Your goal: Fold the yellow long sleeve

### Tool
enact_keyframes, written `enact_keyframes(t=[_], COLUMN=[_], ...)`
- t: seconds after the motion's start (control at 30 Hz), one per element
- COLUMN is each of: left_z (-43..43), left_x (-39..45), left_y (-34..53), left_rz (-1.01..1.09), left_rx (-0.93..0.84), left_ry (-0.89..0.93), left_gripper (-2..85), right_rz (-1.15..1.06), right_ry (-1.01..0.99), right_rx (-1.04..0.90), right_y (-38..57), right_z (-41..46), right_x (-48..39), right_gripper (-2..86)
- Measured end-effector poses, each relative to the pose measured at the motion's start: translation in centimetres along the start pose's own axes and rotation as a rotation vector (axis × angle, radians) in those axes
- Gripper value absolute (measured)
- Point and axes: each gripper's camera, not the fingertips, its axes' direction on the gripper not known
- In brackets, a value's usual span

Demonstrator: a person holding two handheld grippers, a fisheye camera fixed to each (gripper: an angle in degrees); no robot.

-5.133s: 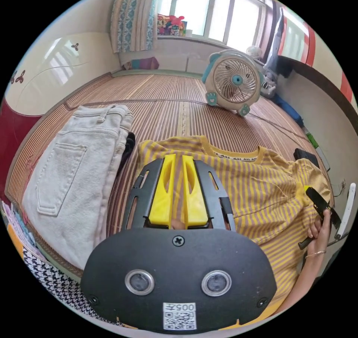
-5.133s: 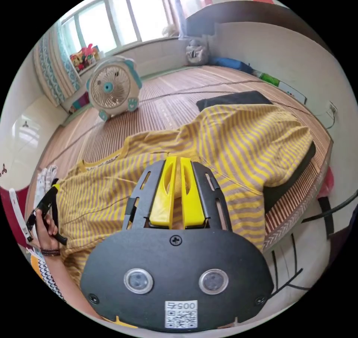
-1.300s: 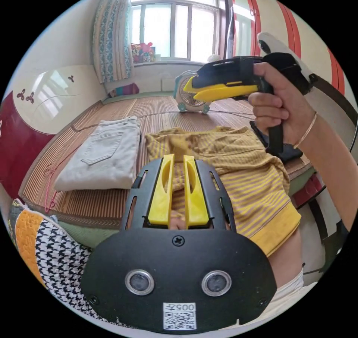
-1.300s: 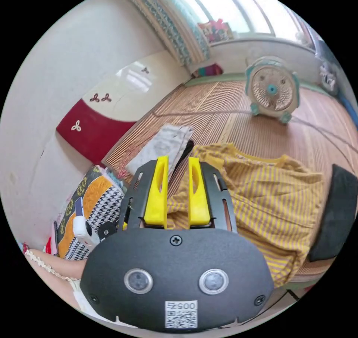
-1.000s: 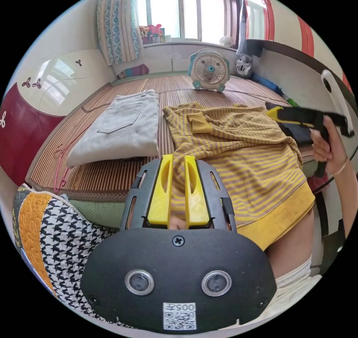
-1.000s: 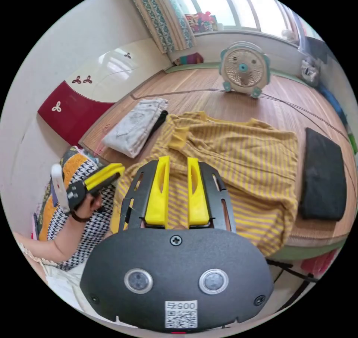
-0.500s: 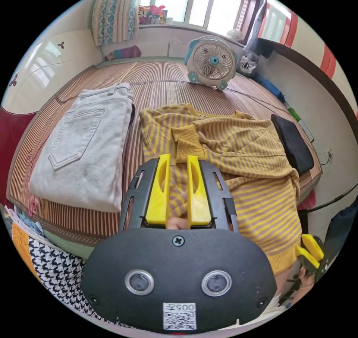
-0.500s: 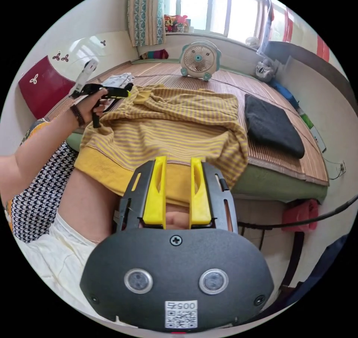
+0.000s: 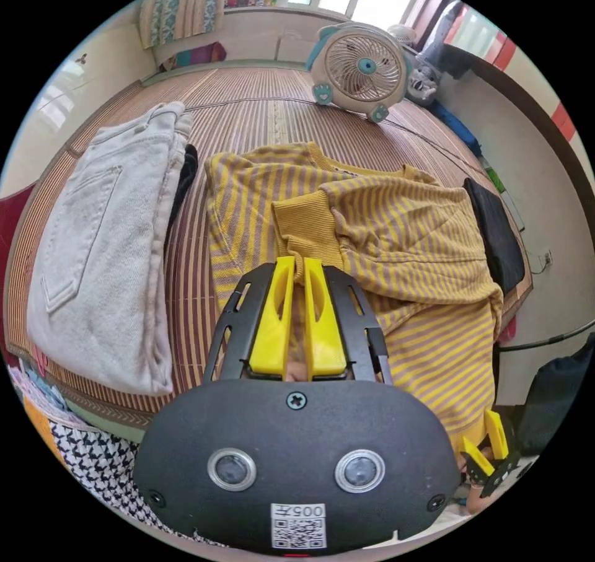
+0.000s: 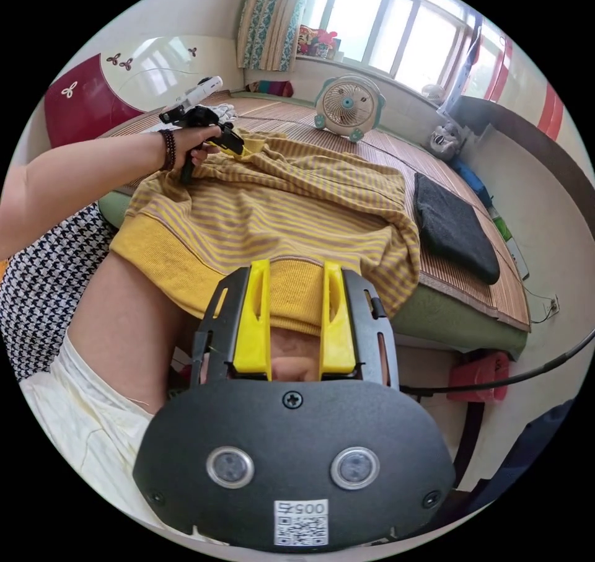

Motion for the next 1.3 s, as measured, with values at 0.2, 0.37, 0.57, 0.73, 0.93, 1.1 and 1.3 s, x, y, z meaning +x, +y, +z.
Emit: enact_keyframes(t=[0.2, 0.37, 0.57, 0.73, 0.93, 1.1, 1.3], left_z=[-8.5, -9.5, -7.2, -9.6, -12.9, -14.3, -15.4], left_x=[1.7, 0.9, -1.5, -0.1, 1.2, 1.0, -0.9], left_y=[0.1, 0.5, 4.9, 11.0, 19.3, 23.8, 26.5], left_rz=[0.121, 0.132, 0.034, 0.149, 0.236, 0.211, 0.146], left_rx=[0.187, 0.132, 0.027, 0.053, 0.086, 0.091, 0.105], left_ry=[0.025, -0.079, -0.100, -0.062, -0.041, -0.063, -0.058], left_gripper=[2.8, 4.4, 4.7, 6.7, 8.2, 8.2, 8.1], right_rz=[0.026, 0.012, 0.037, 0.097, 0.265, 0.346, 0.390], right_ry=[-0.032, 0.011, -0.032, -0.175, -0.171, -0.084, -0.065], right_rx=[0.008, 0.000, 0.008, 0.058, 0.072, -0.010, -0.069], right_y=[-0.1, -0.2, 0.1, 2.5, 8.0, 11.6, 13.1], right_z=[-0.8, -1.0, -1.8, -3.5, -4.6, -2.4, 1.4], right_x=[1.4, 1.4, 3.5, 7.9, 14.3, 16.8, 17.2], right_gripper=[11.2, 11.8, 11.5, 10.9, 12.1, 12.2, 10.6])
